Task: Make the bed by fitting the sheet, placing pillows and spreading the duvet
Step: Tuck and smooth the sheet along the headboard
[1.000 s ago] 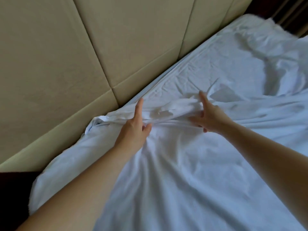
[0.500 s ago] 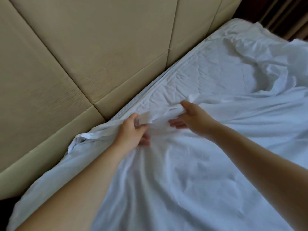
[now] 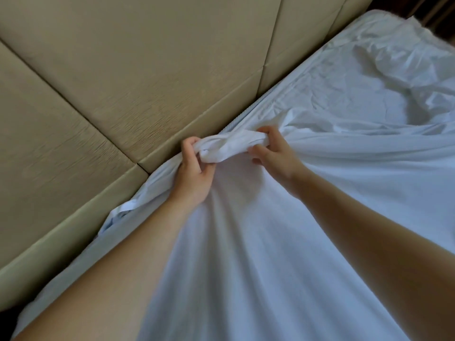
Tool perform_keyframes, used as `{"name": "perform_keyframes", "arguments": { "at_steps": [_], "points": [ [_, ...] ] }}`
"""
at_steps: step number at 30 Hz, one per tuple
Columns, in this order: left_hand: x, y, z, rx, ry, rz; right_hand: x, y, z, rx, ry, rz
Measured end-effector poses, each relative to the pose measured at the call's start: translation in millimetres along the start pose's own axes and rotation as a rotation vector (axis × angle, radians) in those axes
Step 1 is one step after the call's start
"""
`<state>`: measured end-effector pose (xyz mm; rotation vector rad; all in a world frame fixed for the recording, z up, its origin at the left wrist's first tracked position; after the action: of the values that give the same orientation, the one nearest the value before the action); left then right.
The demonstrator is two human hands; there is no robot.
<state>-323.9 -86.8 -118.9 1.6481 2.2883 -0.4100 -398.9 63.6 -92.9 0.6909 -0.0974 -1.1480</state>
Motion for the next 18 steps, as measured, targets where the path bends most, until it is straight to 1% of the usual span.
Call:
{"name": "perform_keyframes", "arguments": {
  "at_steps": [2, 5, 9, 11, 14, 16, 18],
  "points": [
    [-2.4, -8.2, 8.4, 0.005, -0.017, 0.096, 3.4, -10.6, 1.4, -0.023, -0.031, -0.008],
    [-2.8, -18.3, 18.0, 0.003, -0.044, 0.220, 7.6, -26.5, 4.5, -0.040, -0.004, 0.012],
    [-3.4, -39.7, 27.9, -0.045, -0.101, 0.317, 15.7, -46.7, 12.3, 0.052, -0.152, -0.002],
    [-1.9, -45.9, 32.7, -0.055, -0.109, 0.357, 19.6, -54.2, 11.7, 0.022, -0.079, -0.050],
    [0.6, -47.9, 36.4, -0.067, -0.077, 0.361, 31.2, -54.7, 8.8, -0.087, 0.257, -0.108],
    [1.0, -49.7, 36.3, -0.068, -0.030, 0.355, 39.4, -46.8, 5.0, -0.140, 0.316, -0.114],
    [1.1, -50.5, 35.6, -0.090, 0.013, 0.353, 42.9, -38.3, 0.7, -0.185, 0.321, -0.166]
  ]
}}
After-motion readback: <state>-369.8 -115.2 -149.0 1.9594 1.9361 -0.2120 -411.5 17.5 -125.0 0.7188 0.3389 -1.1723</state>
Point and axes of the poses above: each hand's wrist, its own y-axis away from the middle knuckle, its own x-axis out of the palm, z = x × y, the point moved 1 cm from there along -y, towards the middle knuckle, and after that the axes turned 14 degrees about x, right-handed, at the moved point
